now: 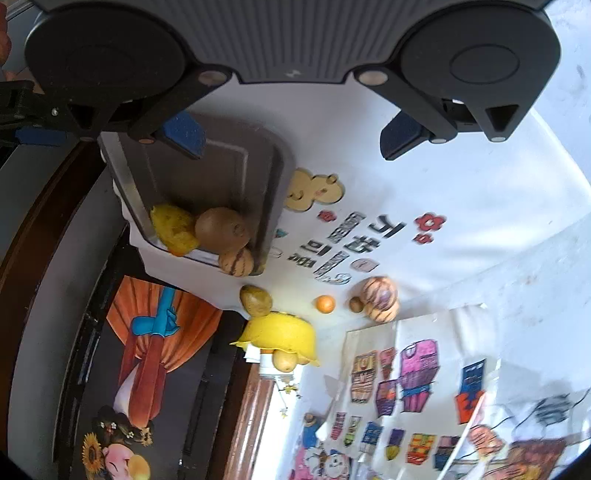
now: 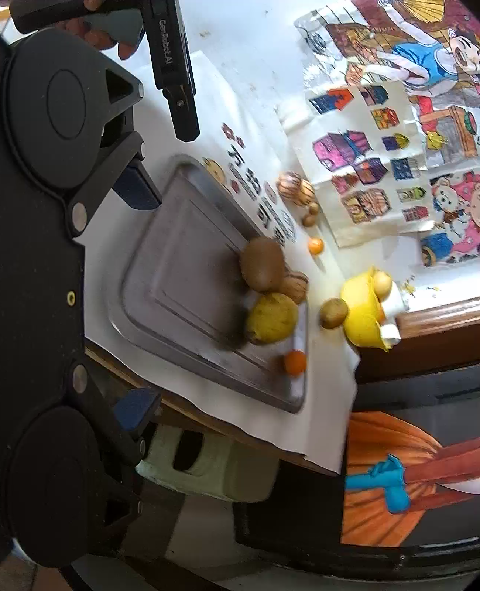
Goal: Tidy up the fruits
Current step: 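Withdraw both tools from the tray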
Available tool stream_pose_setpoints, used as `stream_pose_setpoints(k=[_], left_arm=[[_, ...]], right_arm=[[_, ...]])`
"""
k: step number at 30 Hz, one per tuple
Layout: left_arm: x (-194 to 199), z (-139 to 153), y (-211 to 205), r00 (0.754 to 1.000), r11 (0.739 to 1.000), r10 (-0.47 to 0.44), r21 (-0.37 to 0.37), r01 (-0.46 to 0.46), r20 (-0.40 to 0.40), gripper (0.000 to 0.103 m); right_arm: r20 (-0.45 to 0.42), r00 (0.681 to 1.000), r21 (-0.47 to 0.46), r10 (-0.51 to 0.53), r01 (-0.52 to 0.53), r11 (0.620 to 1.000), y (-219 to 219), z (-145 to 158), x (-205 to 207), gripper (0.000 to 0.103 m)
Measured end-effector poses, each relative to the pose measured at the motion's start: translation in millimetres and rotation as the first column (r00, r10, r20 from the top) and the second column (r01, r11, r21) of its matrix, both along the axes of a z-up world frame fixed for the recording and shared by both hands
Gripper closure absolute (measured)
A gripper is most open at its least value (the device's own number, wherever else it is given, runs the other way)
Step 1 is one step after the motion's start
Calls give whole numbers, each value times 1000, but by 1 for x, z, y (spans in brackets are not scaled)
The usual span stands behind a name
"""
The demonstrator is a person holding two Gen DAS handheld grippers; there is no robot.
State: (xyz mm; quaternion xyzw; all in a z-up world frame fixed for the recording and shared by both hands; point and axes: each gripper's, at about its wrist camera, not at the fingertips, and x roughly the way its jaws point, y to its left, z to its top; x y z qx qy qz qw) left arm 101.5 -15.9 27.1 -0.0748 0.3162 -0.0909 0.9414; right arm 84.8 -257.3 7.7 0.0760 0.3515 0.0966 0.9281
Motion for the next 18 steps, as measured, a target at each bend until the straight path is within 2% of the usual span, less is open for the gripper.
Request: stream_pose_setpoints(k=[7, 18], left_arm=[[-10, -3, 24, 999, 999, 52, 6, -52, -8, 1], [-3, 9, 56, 991, 990, 133, 36, -134, 17, 1]], right_arm=[[-39, 998, 8, 39, -39, 999, 17, -1, -6, 1], [-45, 990, 4, 135, -135, 991, 40, 12, 15, 1]])
